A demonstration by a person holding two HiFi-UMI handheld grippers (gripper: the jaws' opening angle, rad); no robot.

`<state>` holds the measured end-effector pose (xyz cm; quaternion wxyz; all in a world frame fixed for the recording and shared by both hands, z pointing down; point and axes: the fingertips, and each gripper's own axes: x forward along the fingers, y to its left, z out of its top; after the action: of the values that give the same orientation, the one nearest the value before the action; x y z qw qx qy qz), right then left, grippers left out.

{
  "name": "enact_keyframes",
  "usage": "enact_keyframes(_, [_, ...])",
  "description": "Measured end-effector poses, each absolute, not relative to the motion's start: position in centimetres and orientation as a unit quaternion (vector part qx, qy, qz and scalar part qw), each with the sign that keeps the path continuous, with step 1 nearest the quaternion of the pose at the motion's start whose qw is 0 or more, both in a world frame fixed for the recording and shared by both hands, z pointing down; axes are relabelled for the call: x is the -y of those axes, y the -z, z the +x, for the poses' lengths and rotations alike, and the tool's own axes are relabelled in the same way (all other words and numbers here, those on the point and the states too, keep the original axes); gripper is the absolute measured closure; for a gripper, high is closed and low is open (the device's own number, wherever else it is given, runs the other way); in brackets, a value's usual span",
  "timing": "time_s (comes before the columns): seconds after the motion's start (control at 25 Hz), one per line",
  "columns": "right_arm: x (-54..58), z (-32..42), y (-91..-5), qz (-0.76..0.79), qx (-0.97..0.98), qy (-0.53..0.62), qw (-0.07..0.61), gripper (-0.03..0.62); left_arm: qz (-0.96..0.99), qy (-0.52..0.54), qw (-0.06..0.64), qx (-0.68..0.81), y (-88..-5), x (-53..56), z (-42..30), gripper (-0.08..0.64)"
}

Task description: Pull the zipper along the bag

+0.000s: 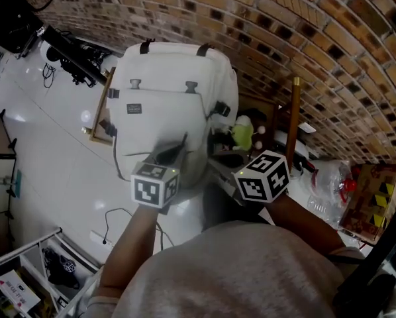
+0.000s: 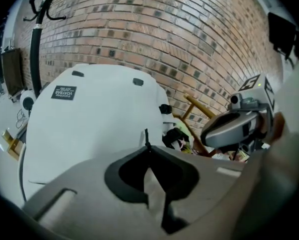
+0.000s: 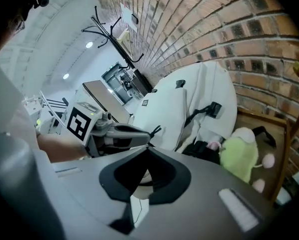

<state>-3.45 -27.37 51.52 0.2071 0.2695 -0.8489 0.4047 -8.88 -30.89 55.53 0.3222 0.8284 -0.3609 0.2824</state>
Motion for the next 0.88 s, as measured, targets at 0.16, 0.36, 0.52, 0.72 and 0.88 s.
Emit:
enact_keyframes(0.16, [29.9, -4.8, -52.8, 0.278, 0.851, -0.383, 0.229, 0.592, 0.825, -0.267, 0.336, 0.368, -55.5, 30.8, -9.4, 0.543])
enact_keyframes(0.36, [31.4, -5.8, -55.8, 0.285, 0.835, -0.387, 0.267, 0.592, 0.823, -0.253, 0.349, 0.369, -55.5, 30.8, -9.6, 0.542])
enact_keyframes(0.52, [31.6, -6.1, -57.9, 0.287, 0.822, -0.387, 0.304, 0.591, 0.821, -0.251, 0.354, 0.371, -55.7, 31.1, -10.0, 0.543])
enact_keyframes(0.72, [31.9, -6.3, -59.4, 0.296, 0.812, -0.382, 0.327, 0.591, 0.818, -0.250, 0.359, 0.373, -56.2, 31.4, -10.3, 0.543])
enact_keyframes(0.88, [31.9, -6.3, -60.0, 0.297, 0.807, -0.377, 0.343, 0.592, 0.818, -0.247, 0.360, 0.375, -56.1, 31.6, -10.4, 0.543])
